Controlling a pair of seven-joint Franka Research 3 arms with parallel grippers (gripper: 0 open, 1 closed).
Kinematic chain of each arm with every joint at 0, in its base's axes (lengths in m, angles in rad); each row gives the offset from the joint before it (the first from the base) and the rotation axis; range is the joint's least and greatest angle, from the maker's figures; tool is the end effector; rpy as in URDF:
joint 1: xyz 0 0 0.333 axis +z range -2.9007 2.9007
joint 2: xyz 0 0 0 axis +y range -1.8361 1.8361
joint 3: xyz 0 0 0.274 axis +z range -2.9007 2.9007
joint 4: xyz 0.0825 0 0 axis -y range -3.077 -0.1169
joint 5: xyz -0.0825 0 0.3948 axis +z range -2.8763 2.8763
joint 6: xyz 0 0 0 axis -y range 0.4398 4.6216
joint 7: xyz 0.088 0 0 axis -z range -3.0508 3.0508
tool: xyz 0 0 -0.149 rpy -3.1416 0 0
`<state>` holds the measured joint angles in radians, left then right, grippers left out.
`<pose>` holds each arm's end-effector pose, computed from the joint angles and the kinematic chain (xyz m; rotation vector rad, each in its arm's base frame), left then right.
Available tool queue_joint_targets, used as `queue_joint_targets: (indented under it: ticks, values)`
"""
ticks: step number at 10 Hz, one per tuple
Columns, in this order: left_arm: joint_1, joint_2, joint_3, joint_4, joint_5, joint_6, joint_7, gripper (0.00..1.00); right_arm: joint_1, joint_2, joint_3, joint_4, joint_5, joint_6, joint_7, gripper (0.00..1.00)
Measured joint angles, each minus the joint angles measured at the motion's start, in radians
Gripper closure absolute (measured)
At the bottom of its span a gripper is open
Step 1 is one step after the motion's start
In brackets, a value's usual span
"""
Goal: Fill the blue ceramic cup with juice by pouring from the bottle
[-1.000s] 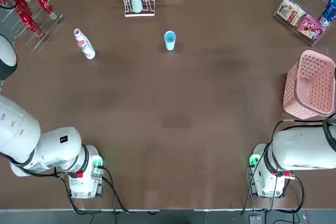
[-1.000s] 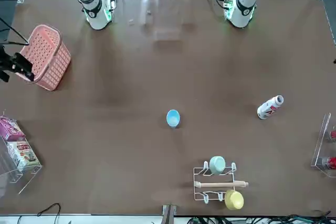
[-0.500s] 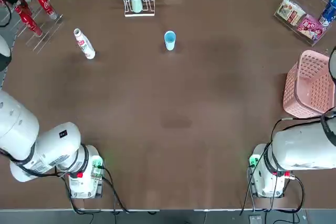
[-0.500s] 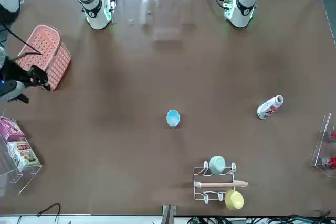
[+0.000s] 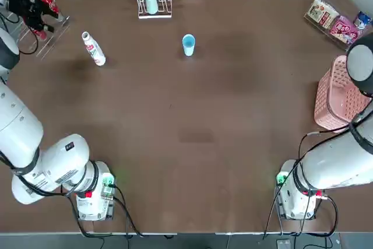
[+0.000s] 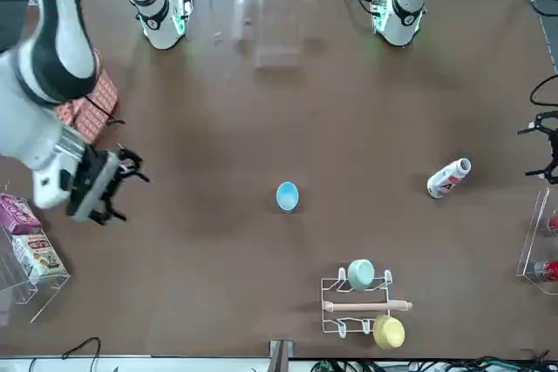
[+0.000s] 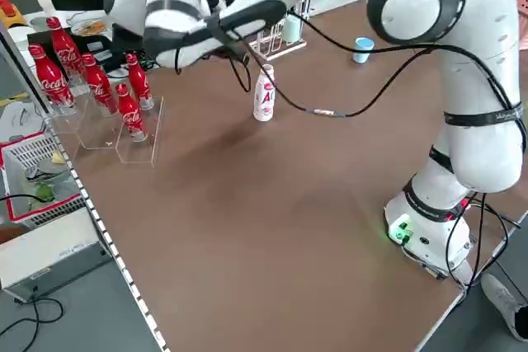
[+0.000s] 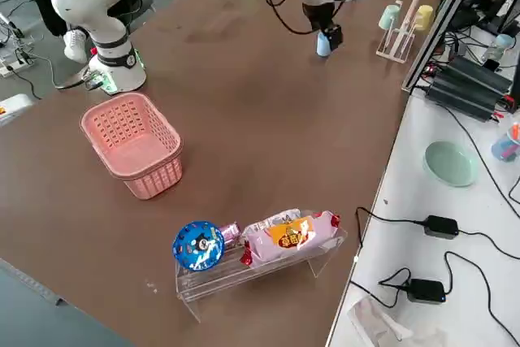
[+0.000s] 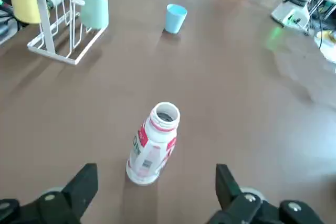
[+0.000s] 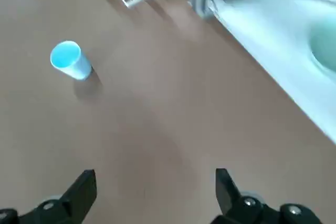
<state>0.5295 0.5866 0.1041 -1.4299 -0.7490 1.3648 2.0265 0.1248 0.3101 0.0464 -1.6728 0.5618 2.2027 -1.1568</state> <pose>0.5613 0.2642 0.2827 1.8296 -1.3825 0.6526 0.6638 0.1496 0.3703 -2.3805 -1.3572 -0.5950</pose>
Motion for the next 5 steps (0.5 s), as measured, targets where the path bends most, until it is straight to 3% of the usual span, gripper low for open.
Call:
queue_joint_targets:
  ticks: [3,5]
  values:
    - [0.000,0.147,-0.020,-0.003,-0.080,-0.002,0.146,0.00,0.154,0.157,0.002,-0.029,0.252,0.287,-0.243,0.00]
    - [0.002,0.204,-0.030,-0.003,-0.102,-0.004,0.240,0.01,0.209,0.237,0.008,-0.029,0.291,0.375,-0.308,0.00]
